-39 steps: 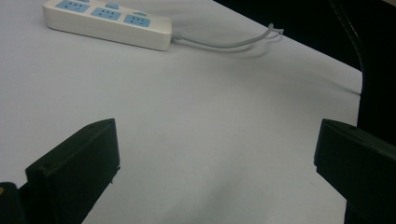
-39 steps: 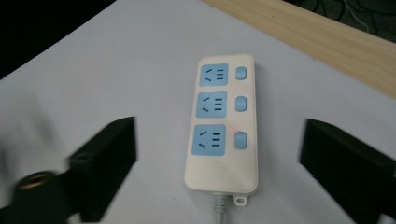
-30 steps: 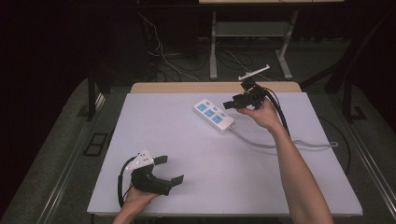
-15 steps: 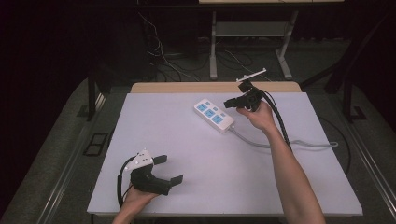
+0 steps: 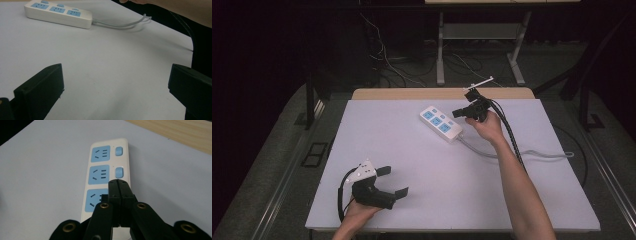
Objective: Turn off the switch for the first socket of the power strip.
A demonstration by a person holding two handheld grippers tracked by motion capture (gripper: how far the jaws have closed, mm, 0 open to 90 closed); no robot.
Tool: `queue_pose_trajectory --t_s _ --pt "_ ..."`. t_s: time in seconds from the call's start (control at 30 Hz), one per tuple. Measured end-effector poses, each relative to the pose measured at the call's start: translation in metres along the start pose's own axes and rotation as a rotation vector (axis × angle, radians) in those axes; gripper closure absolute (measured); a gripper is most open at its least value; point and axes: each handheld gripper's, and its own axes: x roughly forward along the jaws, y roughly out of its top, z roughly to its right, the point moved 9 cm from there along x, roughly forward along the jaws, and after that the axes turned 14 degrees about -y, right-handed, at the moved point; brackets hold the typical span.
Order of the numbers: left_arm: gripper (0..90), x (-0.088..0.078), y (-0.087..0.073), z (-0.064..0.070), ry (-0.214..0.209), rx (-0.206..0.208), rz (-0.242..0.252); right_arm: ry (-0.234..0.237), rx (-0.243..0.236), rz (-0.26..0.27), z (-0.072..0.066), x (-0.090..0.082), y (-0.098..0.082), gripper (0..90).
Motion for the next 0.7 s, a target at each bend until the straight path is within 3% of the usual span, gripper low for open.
queue_pose_trajectory --t_s 0.7 --pt "0.0 0.001 -0.001 0.0 -0.003 0.004 -0.006 0.012 0.022 -0.036 0.0 0.027 -0.01 89.8"
